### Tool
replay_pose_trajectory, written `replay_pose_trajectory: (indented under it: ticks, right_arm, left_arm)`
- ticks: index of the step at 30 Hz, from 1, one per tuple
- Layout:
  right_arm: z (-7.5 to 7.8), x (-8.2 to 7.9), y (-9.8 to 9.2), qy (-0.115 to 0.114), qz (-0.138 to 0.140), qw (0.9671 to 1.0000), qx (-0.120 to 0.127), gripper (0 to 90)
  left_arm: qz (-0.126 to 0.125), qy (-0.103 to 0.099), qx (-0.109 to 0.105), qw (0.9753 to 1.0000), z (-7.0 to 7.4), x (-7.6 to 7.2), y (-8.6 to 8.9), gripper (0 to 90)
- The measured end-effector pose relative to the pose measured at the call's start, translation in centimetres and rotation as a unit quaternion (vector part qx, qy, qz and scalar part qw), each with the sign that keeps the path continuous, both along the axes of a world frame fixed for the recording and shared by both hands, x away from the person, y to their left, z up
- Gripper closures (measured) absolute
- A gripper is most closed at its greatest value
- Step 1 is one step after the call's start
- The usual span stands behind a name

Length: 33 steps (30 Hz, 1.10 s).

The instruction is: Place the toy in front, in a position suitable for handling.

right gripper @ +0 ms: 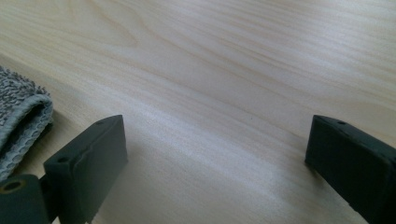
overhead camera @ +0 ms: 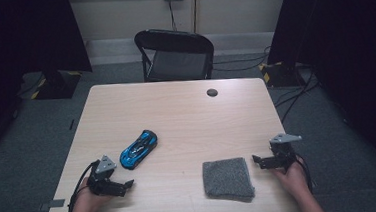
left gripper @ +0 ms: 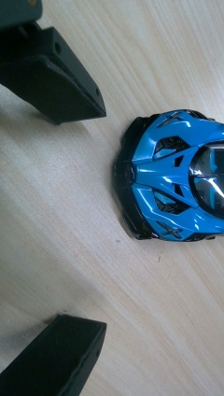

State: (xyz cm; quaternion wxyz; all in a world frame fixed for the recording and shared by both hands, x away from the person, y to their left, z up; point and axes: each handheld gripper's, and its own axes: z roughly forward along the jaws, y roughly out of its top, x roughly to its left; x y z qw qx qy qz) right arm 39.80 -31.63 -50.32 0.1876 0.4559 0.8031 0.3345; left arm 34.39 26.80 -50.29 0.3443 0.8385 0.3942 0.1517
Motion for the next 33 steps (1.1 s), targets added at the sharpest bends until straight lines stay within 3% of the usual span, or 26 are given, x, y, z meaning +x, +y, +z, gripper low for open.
replay_pose_trajectory:
  ticks: [3,5,11,13,18,21,33]
  right_arm:
    - [0.0,0.0,0.0,0.000,0.000,1.0000,0.000,4.7]
    - [0.0,0.0,0.0,0.000,0.000,1.0000,0.000,4.7]
    - [0.0,0.0,0.0,0.000,0.000,1.0000,0.000,4.7]
    - [0.0,0.0,0.0,0.000,0.000,1.0000,0.000,4.7]
    - [0.0,0.0,0.0,0.000,0.002,1.0000,0.000,4.7]
    - [0.0,0.0,0.0,0.000,0.001,1.0000,0.000,4.7]
    - [0.0,0.1,0.0,0.000,0.003,1.0000,0.000,4.7]
  left_arm:
    - [0.000,0.012,0.009,0.9999,0.6,0.0,0.0,10.4]
    - [0.000,0.022,0.001,0.9998,0.7,0.0,0.0,16.2]
    - [0.000,0.029,-0.015,0.9995,1.1,0.2,0.3,16.2]
    - [0.010,0.026,-0.022,0.9994,1.4,0.3,0.5,16.3]
    - [0.012,0.025,-0.024,0.9993,1.9,0.3,0.7,17.2]
    - [0.012,0.023,-0.043,0.9988,2.2,0.5,0.9,17.8]
    - [-0.008,0.032,-0.035,0.9988,3.7,1.6,0.6,21.5]
